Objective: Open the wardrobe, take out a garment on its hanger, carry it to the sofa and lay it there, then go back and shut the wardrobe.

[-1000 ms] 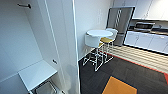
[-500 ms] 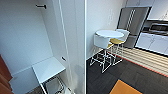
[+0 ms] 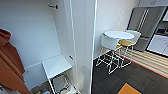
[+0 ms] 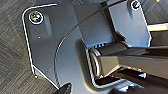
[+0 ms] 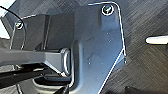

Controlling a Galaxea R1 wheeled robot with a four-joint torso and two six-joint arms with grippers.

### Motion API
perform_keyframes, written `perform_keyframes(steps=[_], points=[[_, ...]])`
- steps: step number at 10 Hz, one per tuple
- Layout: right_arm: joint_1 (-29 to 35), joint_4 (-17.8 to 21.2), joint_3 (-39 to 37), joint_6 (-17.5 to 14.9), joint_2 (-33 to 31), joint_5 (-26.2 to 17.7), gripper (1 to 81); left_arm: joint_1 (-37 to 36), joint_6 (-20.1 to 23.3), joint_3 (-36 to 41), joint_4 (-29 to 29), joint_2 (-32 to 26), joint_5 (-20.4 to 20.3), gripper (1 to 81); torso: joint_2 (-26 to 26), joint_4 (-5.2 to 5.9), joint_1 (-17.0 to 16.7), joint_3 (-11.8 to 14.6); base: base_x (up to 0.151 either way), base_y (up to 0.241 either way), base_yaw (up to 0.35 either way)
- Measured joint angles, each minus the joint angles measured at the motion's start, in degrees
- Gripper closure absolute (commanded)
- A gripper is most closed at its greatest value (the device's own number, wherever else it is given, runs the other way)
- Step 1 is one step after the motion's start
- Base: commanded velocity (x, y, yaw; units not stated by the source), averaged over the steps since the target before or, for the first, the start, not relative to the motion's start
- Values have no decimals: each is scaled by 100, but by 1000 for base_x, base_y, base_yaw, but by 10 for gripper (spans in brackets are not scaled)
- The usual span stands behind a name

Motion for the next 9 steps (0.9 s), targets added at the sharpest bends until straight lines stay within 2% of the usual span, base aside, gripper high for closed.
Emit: perform_keyframes(steps=[9], points=[[5, 0, 0, 0, 22, 16, 10, 0, 10, 0, 2, 18, 16, 10, 0, 0, 0, 0, 0, 0, 212]])
